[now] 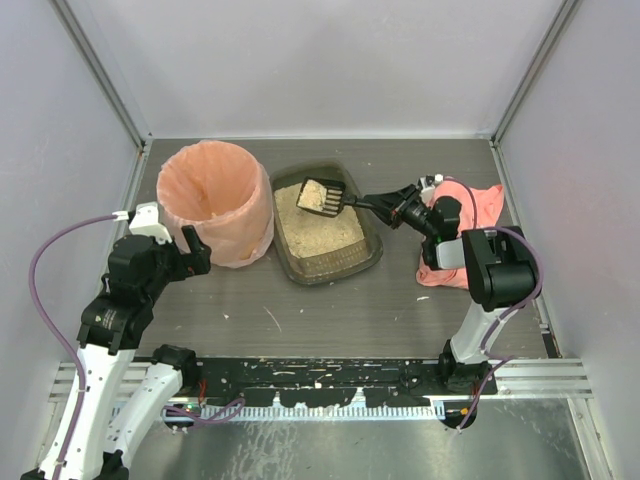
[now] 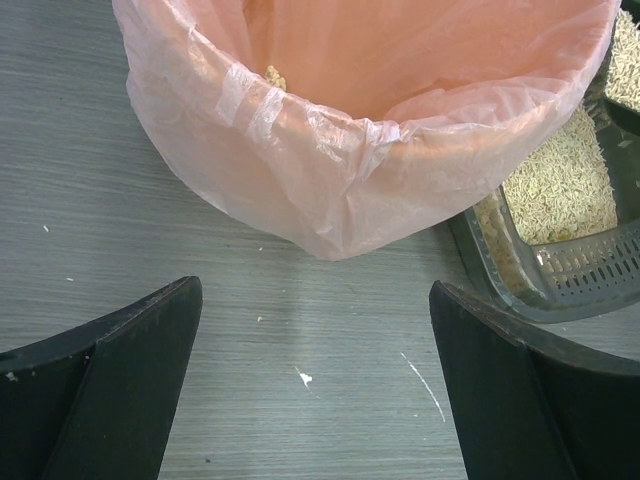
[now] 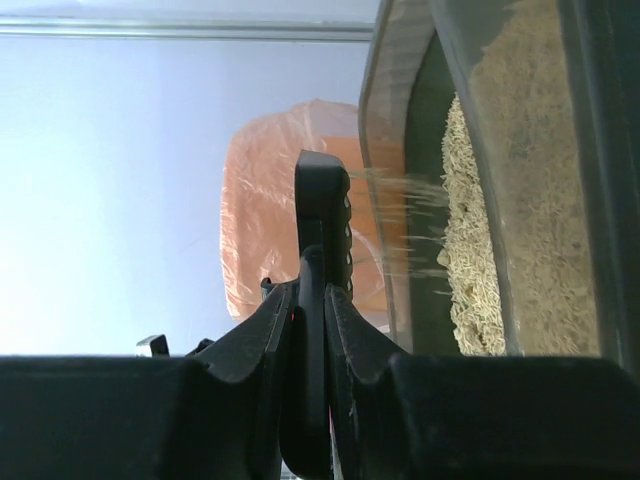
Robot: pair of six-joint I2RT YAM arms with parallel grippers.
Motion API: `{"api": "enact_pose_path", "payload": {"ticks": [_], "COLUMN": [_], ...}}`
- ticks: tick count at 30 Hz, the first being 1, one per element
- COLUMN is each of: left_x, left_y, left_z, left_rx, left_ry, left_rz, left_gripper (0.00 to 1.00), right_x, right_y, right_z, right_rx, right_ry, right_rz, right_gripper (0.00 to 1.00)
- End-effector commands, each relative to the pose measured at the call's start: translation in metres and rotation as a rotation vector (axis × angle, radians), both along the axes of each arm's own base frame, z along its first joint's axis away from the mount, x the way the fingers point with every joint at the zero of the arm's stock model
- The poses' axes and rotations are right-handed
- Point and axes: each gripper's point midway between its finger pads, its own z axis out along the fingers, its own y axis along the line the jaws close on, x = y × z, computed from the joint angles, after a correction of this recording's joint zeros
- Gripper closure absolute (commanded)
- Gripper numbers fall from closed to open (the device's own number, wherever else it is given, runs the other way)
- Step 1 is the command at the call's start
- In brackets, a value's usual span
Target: Clean the litter box
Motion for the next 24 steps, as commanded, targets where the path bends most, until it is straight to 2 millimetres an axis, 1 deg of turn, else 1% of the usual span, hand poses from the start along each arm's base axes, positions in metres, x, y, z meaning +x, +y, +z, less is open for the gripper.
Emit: {"api": "enact_pose_path", "payload": {"ticks": [1,3,4,6,7,9,10,11,12,13,14,16,17,18,19,20,21,23,24], "left_x": [0.003,0.004,0.004,0.004,0.004,0.003,0.003,0.003,0.003,0.003,0.004,0.004,0.003,0.004,0.004,0.004,0.004,0.004,0.004], "left_y": [0.002,0.001,0.001,0.002,0.002,0.002,0.002,0.002,0.003,0.003,0.003,0.002,0.002,0.003,0.003,0.003,0.003,0.002,0.002], "left_z": [0.014,0.013,0.013,0.013,0.013,0.013,0.014,0.014,0.013,0.013,0.013,0.012,0.013,0.013,0.013,0.013,0.012,0.013,0.013], "left_rx": [-0.011,-0.012,-0.011,-0.009,-0.009,-0.011,-0.010,-0.010,-0.008,-0.007,-0.007,-0.010,-0.009,-0.008,-0.007,-0.006,-0.007,-0.009,-0.008], "left_ry": [-0.055,-0.047,-0.046,-0.047,-0.048,-0.049,-0.050,-0.051,-0.048,-0.049,-0.048,-0.046,-0.046,-0.049,-0.048,-0.047,-0.045,-0.046,-0.046], "left_rz": [0.016,0.010,0.011,0.018,0.018,0.013,0.014,0.017,0.020,0.022,0.021,0.016,0.016,0.019,0.024,0.022,0.020,0.016,0.017], "left_gripper": [0.02,0.02,0.02,0.02,0.02,0.02,0.02,0.02,0.02,0.02,0.02,0.02,0.02,0.02,0.02,0.02,0.02,0.02,0.02], "right_x": [-0.006,0.000,0.000,-0.006,-0.008,-0.001,0.001,0.003,-0.001,-0.004,-0.007,0.002,0.004,0.002,-0.003,-0.005,-0.003,0.005,0.006], "right_y": [0.016,-0.008,-0.010,0.011,0.014,-0.008,-0.016,-0.015,-0.001,0.013,0.015,-0.011,-0.019,-0.012,0.007,0.014,0.008,-0.023,-0.026], "right_z": [0.039,0.032,0.029,0.034,0.036,0.032,0.027,0.027,0.026,0.030,0.029,0.018,0.016,0.019,0.021,0.022,0.020,0.012,0.012], "right_rx": [0.050,0.073,0.074,0.059,0.061,0.075,0.079,0.078,0.064,0.054,0.054,0.068,0.076,0.072,0.048,0.039,0.037,0.050,0.059], "right_ry": [-0.160,-0.121,-0.108,-0.139,-0.148,-0.123,-0.098,-0.099,-0.107,-0.130,-0.125,-0.076,-0.065,-0.081,-0.107,-0.114,-0.102,-0.063,-0.061], "right_rz": [0.073,-0.022,-0.029,0.067,0.084,0.002,-0.038,-0.036,0.020,0.080,0.089,-0.025,-0.059,-0.029,0.049,0.081,0.055,-0.062,-0.079], "right_gripper": [0.99,0.99,0.99,0.99,0.99,0.99,0.99,0.99,0.99,0.99,0.99,0.99,0.99,0.99,0.99,0.99,0.99,0.99,0.99]}}
